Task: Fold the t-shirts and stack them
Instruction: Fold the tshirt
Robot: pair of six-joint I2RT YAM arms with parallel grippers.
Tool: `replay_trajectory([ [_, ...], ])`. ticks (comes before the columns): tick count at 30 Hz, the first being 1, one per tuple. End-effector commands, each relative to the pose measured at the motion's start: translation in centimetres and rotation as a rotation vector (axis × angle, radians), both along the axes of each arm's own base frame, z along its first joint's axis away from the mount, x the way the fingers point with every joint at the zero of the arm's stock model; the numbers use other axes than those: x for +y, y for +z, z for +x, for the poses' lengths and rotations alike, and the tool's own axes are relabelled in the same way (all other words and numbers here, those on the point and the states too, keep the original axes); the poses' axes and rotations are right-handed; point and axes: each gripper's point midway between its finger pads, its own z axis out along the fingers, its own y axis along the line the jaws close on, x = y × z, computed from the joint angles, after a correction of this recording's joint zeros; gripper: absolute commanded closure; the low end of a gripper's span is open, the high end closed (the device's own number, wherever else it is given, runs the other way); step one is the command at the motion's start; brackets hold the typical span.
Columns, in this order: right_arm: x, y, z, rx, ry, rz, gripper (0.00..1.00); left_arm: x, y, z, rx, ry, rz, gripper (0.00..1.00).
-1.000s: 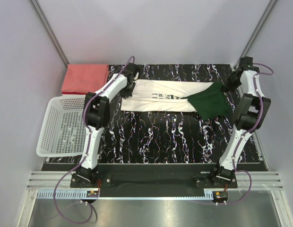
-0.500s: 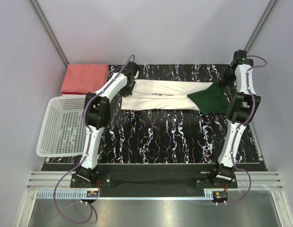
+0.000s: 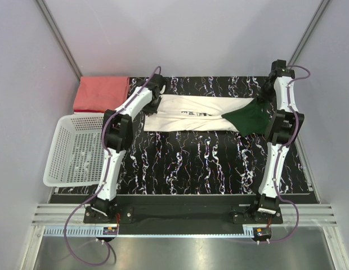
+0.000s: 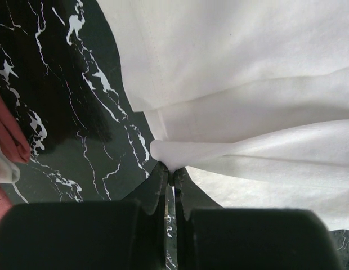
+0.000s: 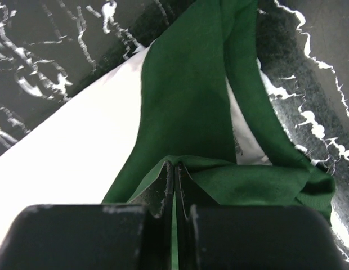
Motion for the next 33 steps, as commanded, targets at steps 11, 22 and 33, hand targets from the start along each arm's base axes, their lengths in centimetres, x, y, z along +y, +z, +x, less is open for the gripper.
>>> replay_trajectory([
  [11,-0.4,1.6,3.0,-0.116,0.054,-0.021,0.87,1.4,1.5,2.4,-0.078,0.041,0.030,0.87],
  [22,0.4,5.7,-2.1,-0.067,-0.082,0.031,0.55,-0.7,8.9,-0.8,-0.171,0.048,-0.052,0.48],
  [33,-2.5,4.6,-9.5,-0.054,-0.273,0.138,0.55,-2.9,4.3,-5.2,0.003,-0.034,-0.139,0.47],
])
